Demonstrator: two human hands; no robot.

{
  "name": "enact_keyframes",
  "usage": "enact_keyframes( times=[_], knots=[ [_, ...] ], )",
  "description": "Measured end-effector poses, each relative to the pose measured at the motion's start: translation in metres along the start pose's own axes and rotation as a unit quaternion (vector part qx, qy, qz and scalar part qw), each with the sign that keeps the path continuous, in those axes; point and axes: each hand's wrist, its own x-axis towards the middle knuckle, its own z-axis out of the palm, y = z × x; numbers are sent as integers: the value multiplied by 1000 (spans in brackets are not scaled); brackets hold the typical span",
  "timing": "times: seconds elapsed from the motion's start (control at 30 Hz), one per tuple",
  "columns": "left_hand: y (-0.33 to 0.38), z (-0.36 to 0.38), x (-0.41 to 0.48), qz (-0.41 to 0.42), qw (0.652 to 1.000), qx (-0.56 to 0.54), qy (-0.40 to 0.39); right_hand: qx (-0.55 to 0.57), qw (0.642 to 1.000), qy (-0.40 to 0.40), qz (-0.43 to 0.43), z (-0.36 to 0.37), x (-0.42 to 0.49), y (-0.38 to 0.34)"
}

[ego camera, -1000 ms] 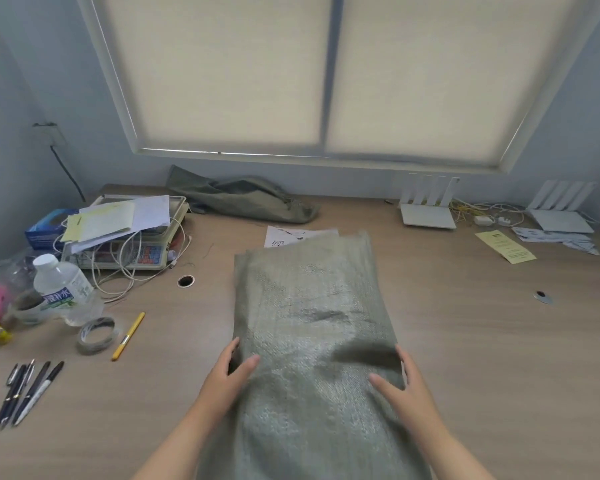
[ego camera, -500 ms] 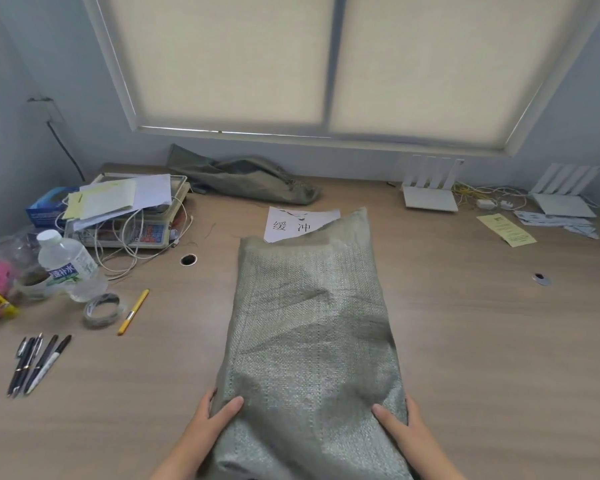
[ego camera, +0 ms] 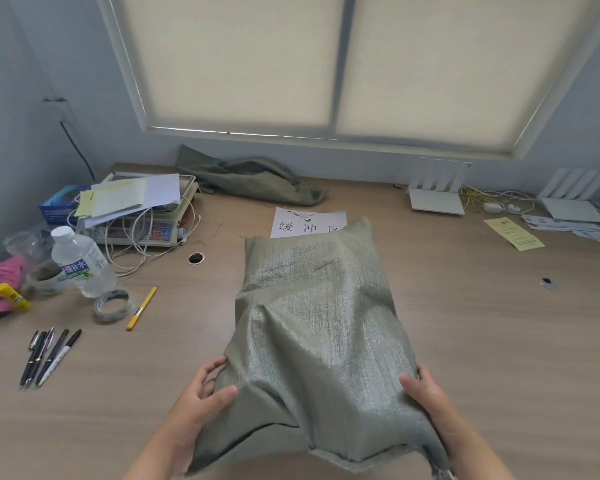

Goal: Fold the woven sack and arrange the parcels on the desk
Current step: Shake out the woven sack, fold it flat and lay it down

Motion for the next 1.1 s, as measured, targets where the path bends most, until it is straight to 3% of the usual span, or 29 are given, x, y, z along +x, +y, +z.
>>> enact_keyframes(
  times=[0.2,0.33,0.53,0.73,0.9,1.1],
  knots=[
    [25,2,-8,62,993,84,-62,-21,992,-121,5,-5,-15,-31],
    [39,11,-13,89,985,148,-19,-52,986,-155,-33,-8,-25,-55],
    [46,17,-9,93,986,132,30,-159,978,25,-135,-5,-12,-62],
    [47,16,0,123,975,132,129,-205,932,170,-246,1,-6,-69],
    [71,20,3,157,974,59,150,-205,912,202,-291,6,0,-92],
    [125,24,-5,239,963,-11,125,-103,933,136,-318,25,5,-139]
  ],
)
